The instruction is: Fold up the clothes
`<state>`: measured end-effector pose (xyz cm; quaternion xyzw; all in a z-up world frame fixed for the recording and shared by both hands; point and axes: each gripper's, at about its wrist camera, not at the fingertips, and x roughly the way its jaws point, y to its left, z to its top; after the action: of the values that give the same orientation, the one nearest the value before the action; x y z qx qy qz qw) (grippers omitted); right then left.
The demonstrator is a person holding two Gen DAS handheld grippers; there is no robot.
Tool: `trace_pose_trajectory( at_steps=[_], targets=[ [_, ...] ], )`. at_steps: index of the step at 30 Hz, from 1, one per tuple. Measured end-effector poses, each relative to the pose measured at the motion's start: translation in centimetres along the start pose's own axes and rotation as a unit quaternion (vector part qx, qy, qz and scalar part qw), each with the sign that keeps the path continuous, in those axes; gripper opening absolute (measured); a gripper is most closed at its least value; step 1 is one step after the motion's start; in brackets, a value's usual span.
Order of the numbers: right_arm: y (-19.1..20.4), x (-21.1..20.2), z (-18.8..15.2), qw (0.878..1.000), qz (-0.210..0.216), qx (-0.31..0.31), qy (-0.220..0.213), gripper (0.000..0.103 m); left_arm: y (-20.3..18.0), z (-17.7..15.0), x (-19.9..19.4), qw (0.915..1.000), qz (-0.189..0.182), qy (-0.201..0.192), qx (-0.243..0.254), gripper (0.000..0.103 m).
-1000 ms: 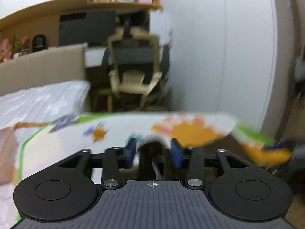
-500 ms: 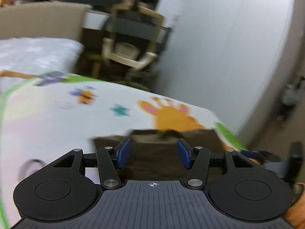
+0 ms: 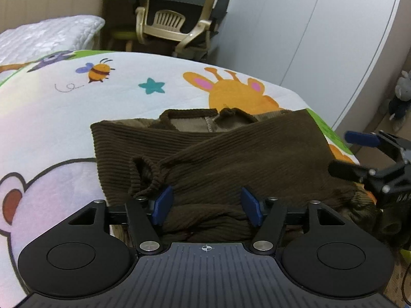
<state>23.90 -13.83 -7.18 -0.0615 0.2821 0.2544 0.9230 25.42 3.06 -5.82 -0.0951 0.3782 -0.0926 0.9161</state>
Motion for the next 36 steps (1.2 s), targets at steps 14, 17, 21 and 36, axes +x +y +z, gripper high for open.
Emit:
trace_pose_trajectory(
  at_steps=[14,17,21,36],
  targets=[
    [0.8,4.8,-1.7,0.997,-0.021,0.026,0.065,0.103,1.7,0.9,-4.0,0.9959,0.064,-0.063,0.001,0.079],
    [1.0,4.6,-1.8,0.998,-0.026,0.025,0.059,0.103,2.0,0.8,-2.4,0.9968,0.067,-0.043,0.0,0.045],
    [0.9,4.3,-1.9,0.998,-0.032,0.027,0.049,0.103,1.2,0.6,-0.7,0.9957,0.08,-0.035,0.03,0.034],
    [-0.5,4.1,-1.6,0.996,-0.026,0.071,0.054,0.103,1.7,1.1,0.2,0.9836,0.142,-0.042,0.104,0.021]
  ],
)
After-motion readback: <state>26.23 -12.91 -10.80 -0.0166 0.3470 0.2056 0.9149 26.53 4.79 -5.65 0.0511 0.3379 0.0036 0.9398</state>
